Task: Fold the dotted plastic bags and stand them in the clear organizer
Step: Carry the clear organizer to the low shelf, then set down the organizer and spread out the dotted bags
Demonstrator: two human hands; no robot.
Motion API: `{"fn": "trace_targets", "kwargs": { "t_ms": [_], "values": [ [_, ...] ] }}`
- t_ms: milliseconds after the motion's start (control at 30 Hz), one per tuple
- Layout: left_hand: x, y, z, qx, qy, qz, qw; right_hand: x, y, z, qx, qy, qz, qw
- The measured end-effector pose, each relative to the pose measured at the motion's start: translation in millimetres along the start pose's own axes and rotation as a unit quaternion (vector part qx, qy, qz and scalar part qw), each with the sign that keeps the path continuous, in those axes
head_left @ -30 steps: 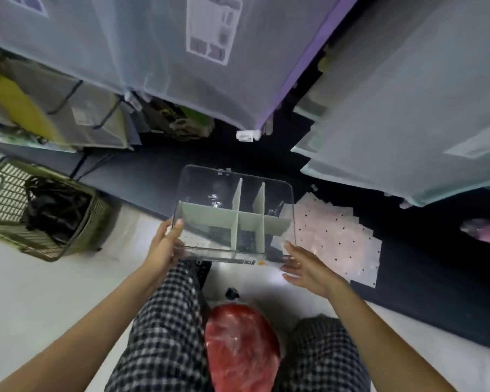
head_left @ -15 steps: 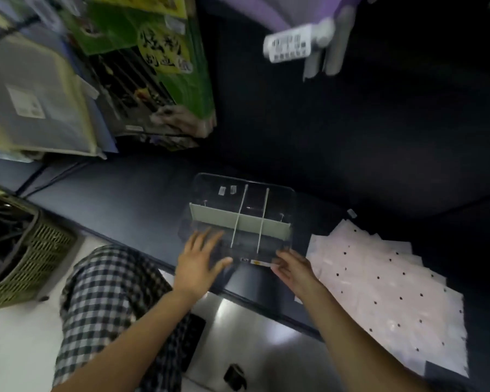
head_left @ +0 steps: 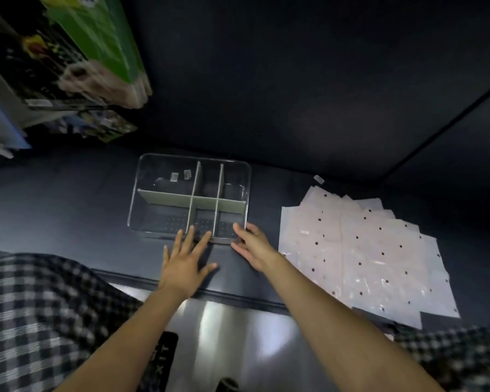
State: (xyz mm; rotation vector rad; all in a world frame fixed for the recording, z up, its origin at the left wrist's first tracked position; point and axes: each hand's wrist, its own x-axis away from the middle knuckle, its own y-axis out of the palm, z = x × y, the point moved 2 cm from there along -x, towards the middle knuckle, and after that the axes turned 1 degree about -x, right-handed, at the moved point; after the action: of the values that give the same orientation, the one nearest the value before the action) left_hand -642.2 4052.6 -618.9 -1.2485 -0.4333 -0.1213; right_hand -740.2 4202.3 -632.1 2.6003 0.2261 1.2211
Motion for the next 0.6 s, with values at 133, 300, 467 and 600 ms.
{"fn": "trace_targets", "kwargs": {
  "t_ms": [133,300,467,600],
  "values": [
    [-7,2,-1,0.000,-0.013,-0.028,1.000,15,-20,-8,0.141,-0.089,0.005,0.986],
    [-15,11,16,-0.019,-0.046,0.012,0.999,30,-115,2,0.753,-0.252,0.025,0.607],
    [-2,33,59,0.044,-0.049,0.146,0.987,29,-183,3,0.813,-0.268,0.019,0.517],
    [15,61,123,0.031,0.012,0.084,0.996,33,-233,-15,0.827,-0.247,0.033,0.504]
  ]
}}
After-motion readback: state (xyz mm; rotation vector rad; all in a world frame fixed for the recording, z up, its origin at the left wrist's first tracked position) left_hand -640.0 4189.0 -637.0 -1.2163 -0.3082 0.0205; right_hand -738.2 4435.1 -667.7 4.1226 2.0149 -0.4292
